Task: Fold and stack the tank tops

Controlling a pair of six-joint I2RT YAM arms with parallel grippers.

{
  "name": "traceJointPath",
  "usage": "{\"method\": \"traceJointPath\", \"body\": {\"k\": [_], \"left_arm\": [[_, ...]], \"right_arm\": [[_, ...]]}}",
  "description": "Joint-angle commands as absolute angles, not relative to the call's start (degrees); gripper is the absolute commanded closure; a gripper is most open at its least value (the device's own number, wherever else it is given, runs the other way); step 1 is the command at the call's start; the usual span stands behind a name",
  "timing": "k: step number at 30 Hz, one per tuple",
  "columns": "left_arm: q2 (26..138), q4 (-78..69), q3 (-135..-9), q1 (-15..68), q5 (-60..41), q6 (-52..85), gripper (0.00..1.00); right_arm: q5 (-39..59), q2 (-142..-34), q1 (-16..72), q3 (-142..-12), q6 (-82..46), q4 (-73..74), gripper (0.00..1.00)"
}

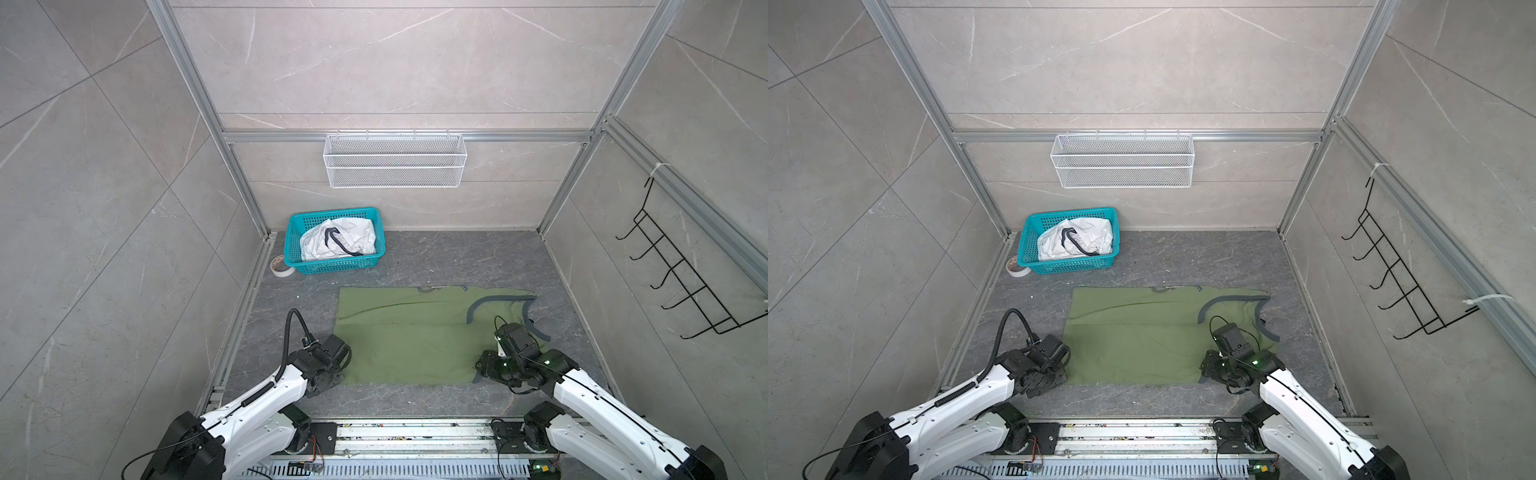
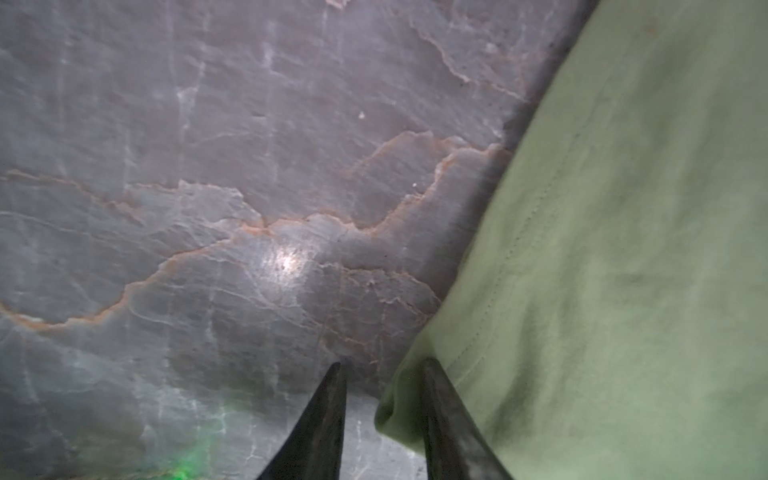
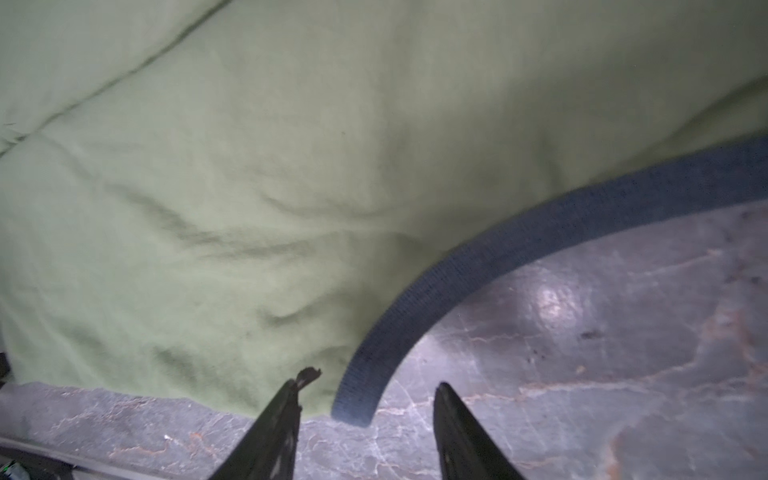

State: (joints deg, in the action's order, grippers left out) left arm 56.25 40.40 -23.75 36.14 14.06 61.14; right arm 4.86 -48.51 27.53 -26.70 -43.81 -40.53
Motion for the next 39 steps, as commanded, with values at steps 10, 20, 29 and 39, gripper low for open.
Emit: {"method": "traceJointPath", "body": {"k": [10,20,29,39], "left_arm": [[59.6,34.8,-22.2,36.4,11.7,61.2,0.81],[58.5,36.5,-23.7,36.5,12.7,59.5,0.93],[56.5,38.6,-25.0,36.7,11.1,58.4,1.0],[52.4,40.4,-30.2,36.7,13.8,58.3,1.0]], "right_arm": [[4.1,-57.1,35.1,-23.7,-51.0,-31.3,0.5],[-0.2,-62.3,42.0,-24.6,-54.8,-30.8,0.62],[-8.5,-62.6,47.8,-29.2,-56.1,-40.2,0.88],[-9.4,-67.3,47.5,-34.3,-52.9,-38.4,0.85]]}}
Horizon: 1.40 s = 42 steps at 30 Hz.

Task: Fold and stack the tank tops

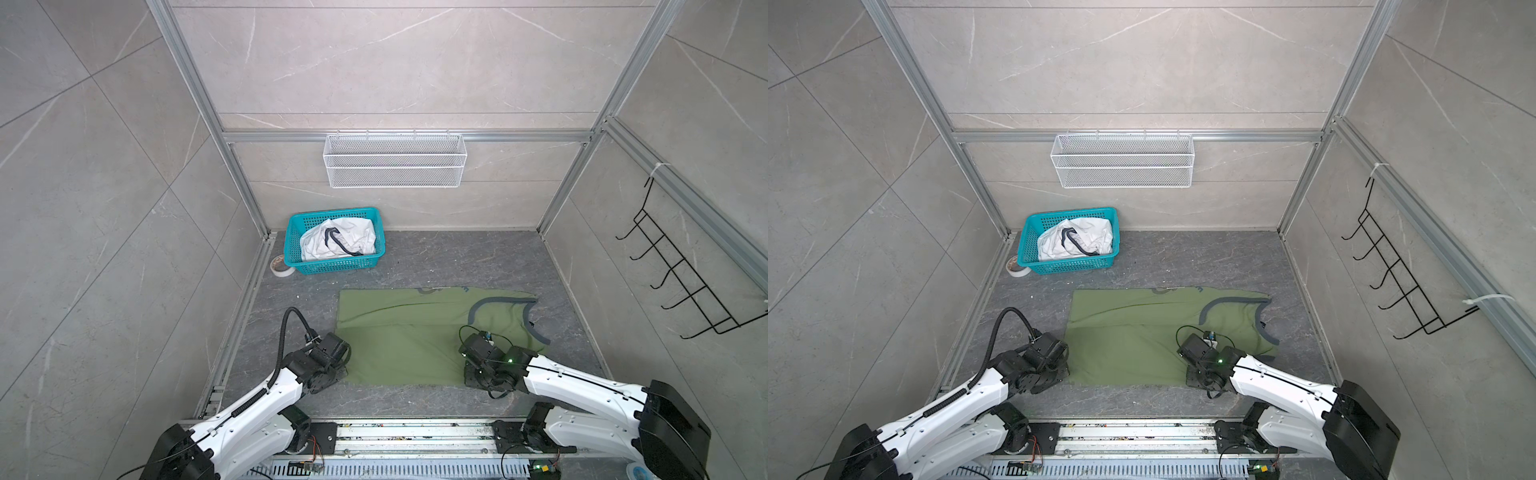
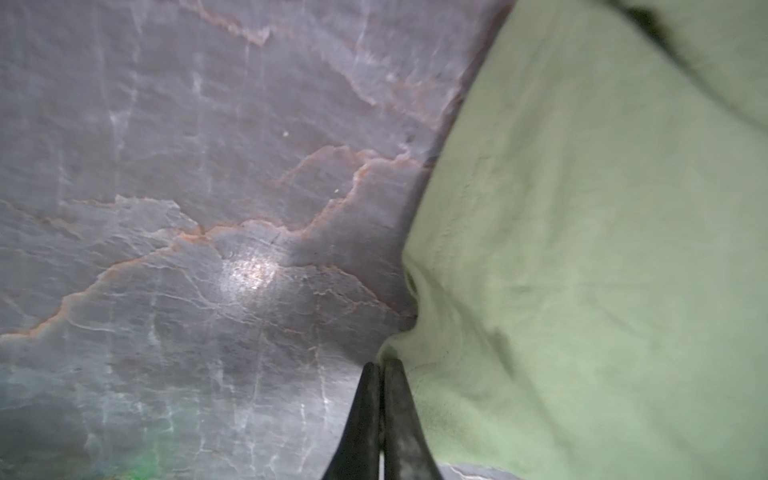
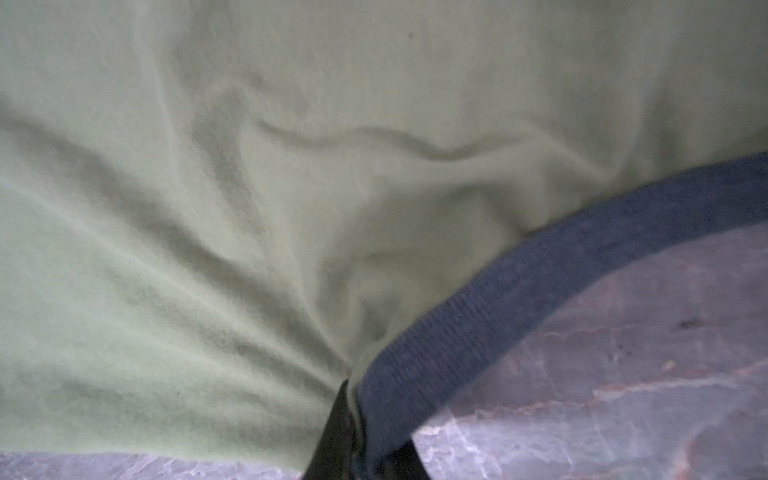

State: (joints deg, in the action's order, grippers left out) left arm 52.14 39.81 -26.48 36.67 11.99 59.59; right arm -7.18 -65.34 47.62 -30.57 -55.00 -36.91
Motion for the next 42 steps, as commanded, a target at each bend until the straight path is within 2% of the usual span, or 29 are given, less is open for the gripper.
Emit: {"method": "traceJointPath", "body": {"k": [1,7,16,25,27,30,34,42], "left_arm": [[53.2,40.2,-31.2,36.7,14.1,58.0,1.0],[61.3,36.3,-38.1,34.5,15.4,54.1,1.0],[73.0,27.6,-46.9,24.1,13.2,47.7,1.0],[84.1,23.7,-53.6,20.1,10.3,45.3,1.0],[85.6,22.8,-54.0,19.2,9.3,45.2,1.0],[88.0,21.9,-54.7,17.9,8.5,45.0,1.0],[90.4,21.4,-55.2,16.8,7.5,44.4,1.0],[92.0,20.7,-54.5,16.5,6.8,44.3,1.0]], "right_arm": [[-9.5,-68.1,47.1,-35.6,-52.1,-38.7,0.85],[-4.5,-71.1,39.8,-41.7,-44.2,-37.6,0.82],[1.7,-83.1,27.5,-53.0,-33.1,-34.7,0.79],[4.0,-94.4,22.7,-61.8,-29.8,-31.8,0.76],[4.5,-96.4,22.2,-63.1,-29.6,-31.4,0.75],[3.0,-98.8,21.8,-65.0,-28.8,-31.6,0.65],[2.5,-97.4,21.2,-64.5,-27.5,-31.2,0.51],[8.3,-90.5,21.1,-54.6,-28.1,-26.2,0.52]]}}
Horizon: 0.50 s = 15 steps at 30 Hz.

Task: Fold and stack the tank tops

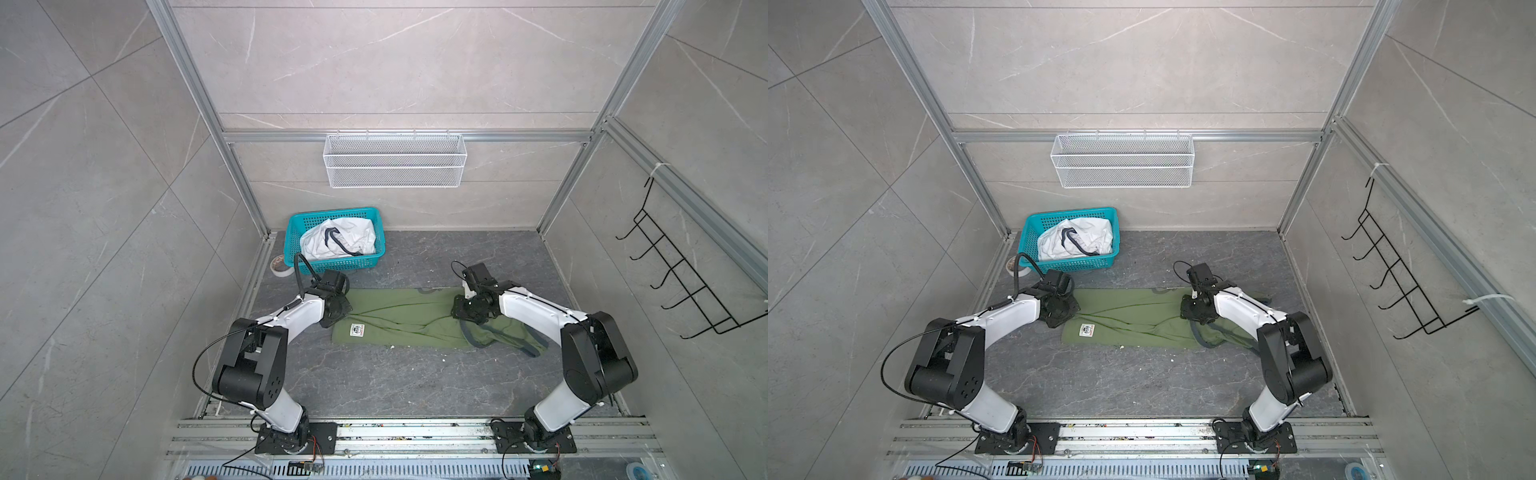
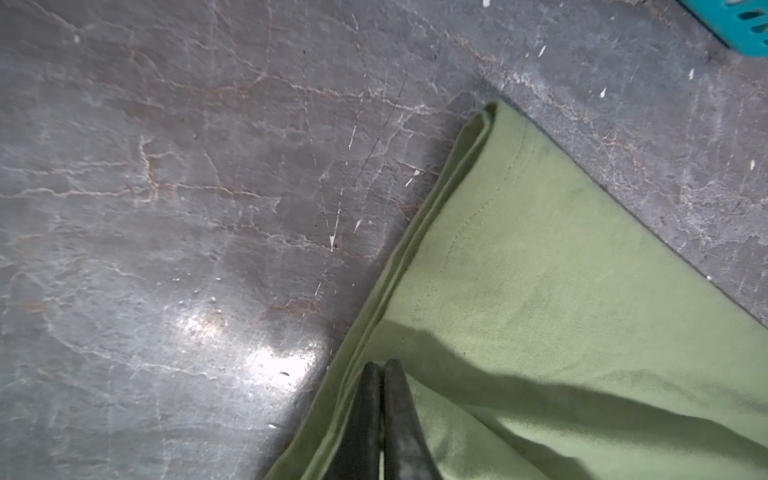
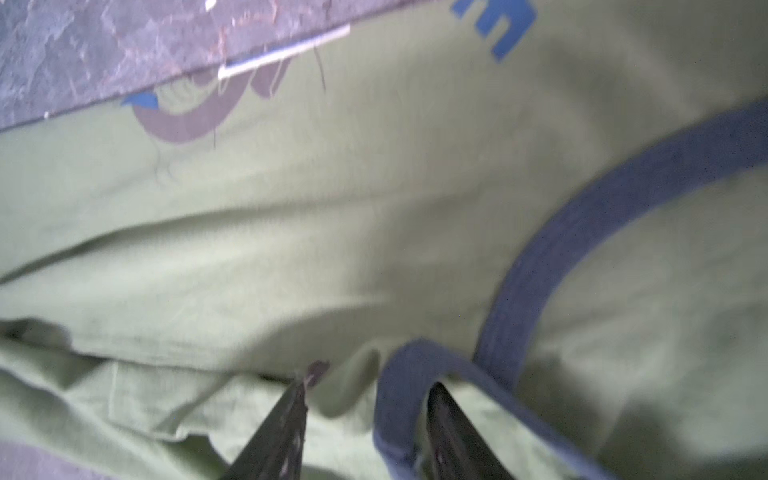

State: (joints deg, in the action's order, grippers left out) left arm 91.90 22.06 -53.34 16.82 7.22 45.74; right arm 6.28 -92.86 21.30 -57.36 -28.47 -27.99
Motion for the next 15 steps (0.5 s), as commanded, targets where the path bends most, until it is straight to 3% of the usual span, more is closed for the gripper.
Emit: {"method": "traceJointPath", "body": {"k": [1,11,15], "left_arm": [[92.1,20.6,-54.5,16.5,6.7,44.2,1.0],[92.0,20.7,-54.0,16.4,7.0,44.3,1.0],[92.2,20.7,-53.9,16.4,7.0,44.3,1.0]], "right_arm": [[8.2,-90.3,21.1,-53.8,-28.1,-25.8,0.53],[9.4,-88.6,20.7,-50.5,-27.7,-22.7,0.64],[9.0,-87.1,20.4,-50.4,-27.4,-23.5,0.64]]}}
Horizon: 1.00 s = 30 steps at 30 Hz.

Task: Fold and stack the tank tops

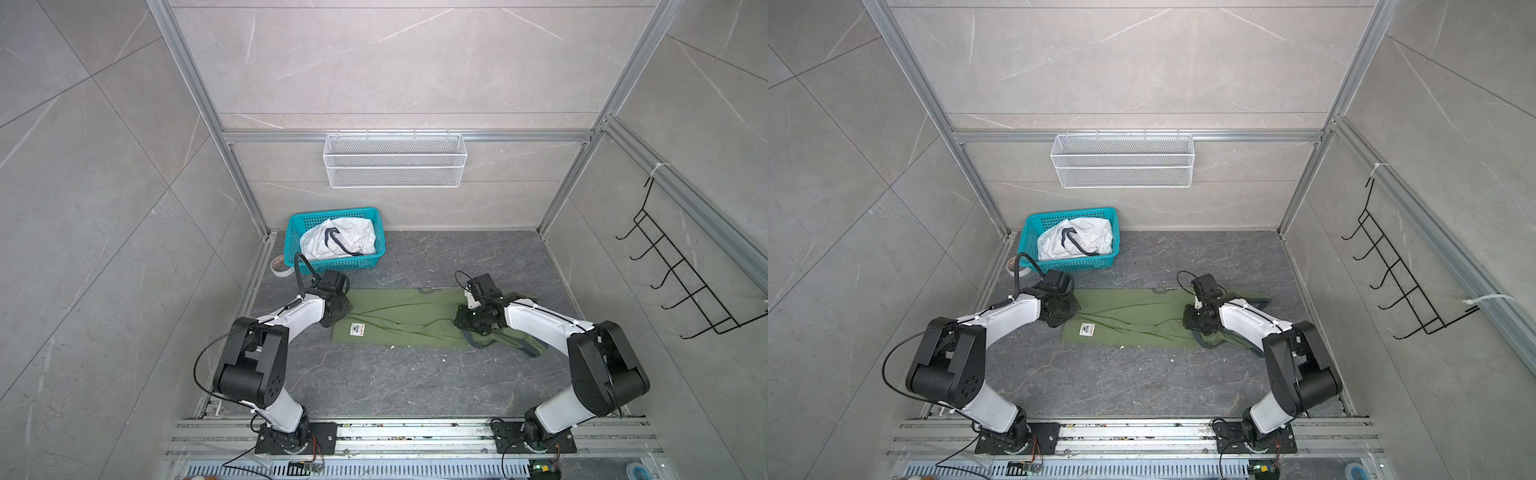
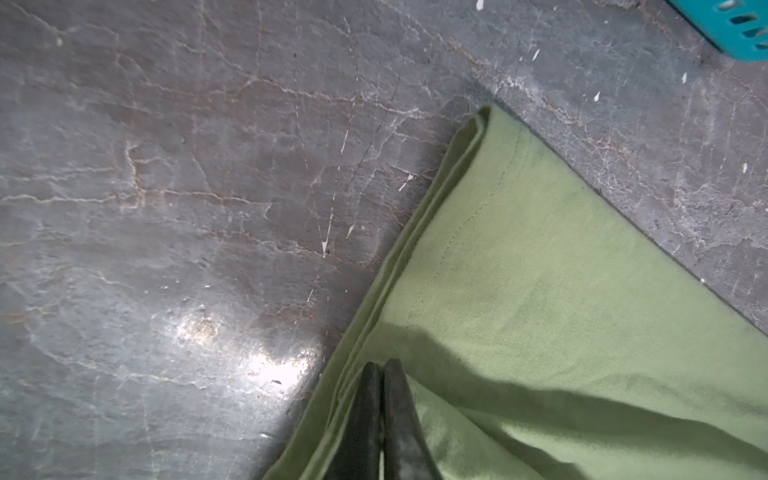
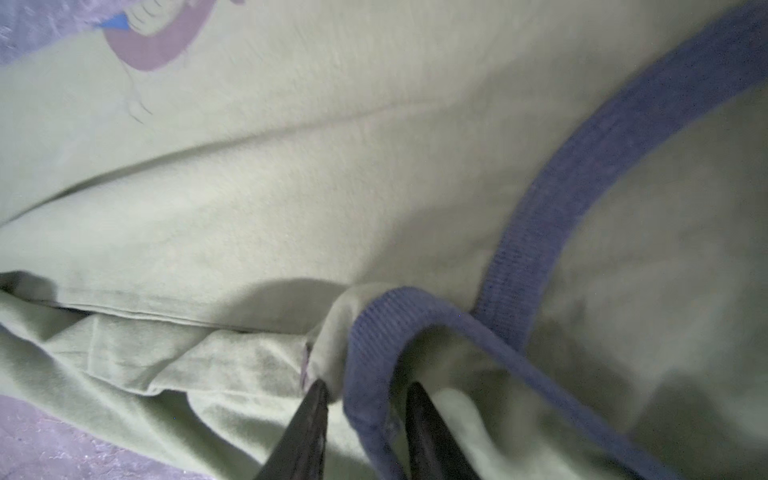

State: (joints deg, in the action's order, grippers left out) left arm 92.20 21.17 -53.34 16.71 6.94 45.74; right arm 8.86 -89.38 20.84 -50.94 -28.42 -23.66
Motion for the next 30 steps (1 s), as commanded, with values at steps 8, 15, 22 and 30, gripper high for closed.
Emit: {"method": "traceJointPath", "body": {"k": [8,15,22,30], "left_arm": [[92.3,20.6,-53.8,16.3,7.0,44.2,1.0],[92.5,20.7,-54.0,16.3,6.8,44.2,1.0],[92.5,20.8,-54.1,16.3,6.9,44.2,1.0],[88.2,21.2,-53.7,14.3,6.9,44.6,1.0]], "right_arm": [[14.0,-85.1,16.4,-47.6,-26.5,-21.4,0.61],[19.3,-86.5,15.8,-45.8,-26.8,-17.4,0.7],[17.0,-85.5,15.6,-46.6,-26.1,-19.4,0.91],[11.3,-80.5,15.4,-51.1,-24.4,-26.4,1.0]]}}
